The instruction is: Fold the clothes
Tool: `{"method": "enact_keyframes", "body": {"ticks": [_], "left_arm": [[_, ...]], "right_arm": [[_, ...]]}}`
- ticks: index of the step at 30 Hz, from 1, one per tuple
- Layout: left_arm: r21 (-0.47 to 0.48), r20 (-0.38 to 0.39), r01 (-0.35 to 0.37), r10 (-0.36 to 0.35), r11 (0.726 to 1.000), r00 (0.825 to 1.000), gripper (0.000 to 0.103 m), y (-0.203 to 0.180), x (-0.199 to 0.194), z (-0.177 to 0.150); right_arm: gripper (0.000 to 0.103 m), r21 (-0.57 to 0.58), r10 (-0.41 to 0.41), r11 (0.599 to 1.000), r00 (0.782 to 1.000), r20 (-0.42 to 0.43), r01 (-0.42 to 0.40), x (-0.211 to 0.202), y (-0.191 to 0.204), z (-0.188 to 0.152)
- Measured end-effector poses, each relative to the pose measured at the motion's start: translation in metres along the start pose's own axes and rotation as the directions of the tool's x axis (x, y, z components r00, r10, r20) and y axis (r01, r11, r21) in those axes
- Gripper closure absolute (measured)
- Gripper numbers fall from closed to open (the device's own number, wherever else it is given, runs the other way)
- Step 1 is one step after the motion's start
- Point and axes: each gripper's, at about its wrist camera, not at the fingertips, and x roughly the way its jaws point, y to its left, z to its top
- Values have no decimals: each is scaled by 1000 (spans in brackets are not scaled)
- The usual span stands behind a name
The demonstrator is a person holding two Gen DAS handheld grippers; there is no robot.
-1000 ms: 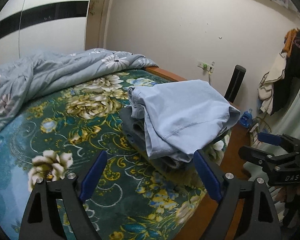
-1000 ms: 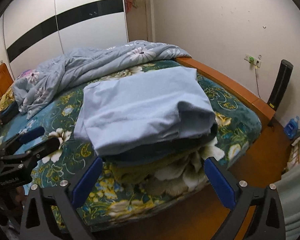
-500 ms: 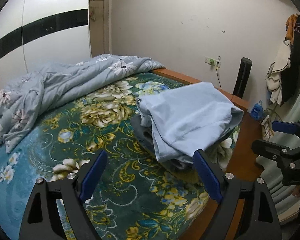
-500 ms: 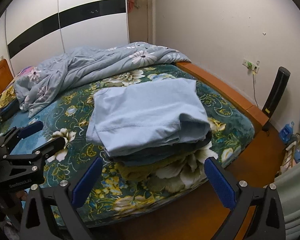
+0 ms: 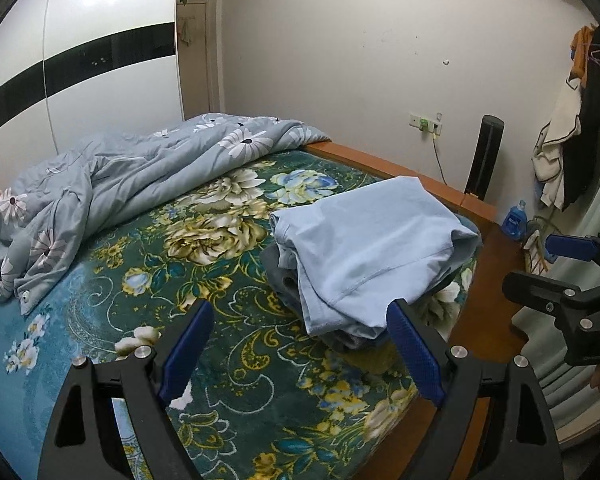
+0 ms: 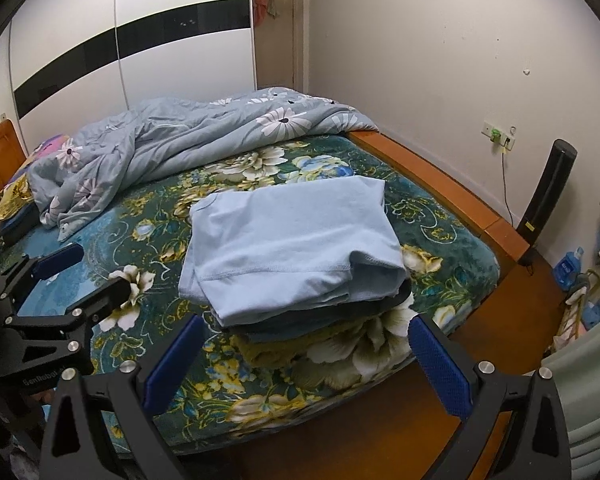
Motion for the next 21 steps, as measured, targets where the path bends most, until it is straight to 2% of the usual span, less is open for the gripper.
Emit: {"method": "enact_keyframes", "body": {"ticks": [21], "left_arm": [[-22, -10, -14, 13, 1000, 1000, 14, 2, -2, 3]], "right_arm": [[0, -21, 6, 1000, 1000, 8, -6, -10, 3, 10]]}}
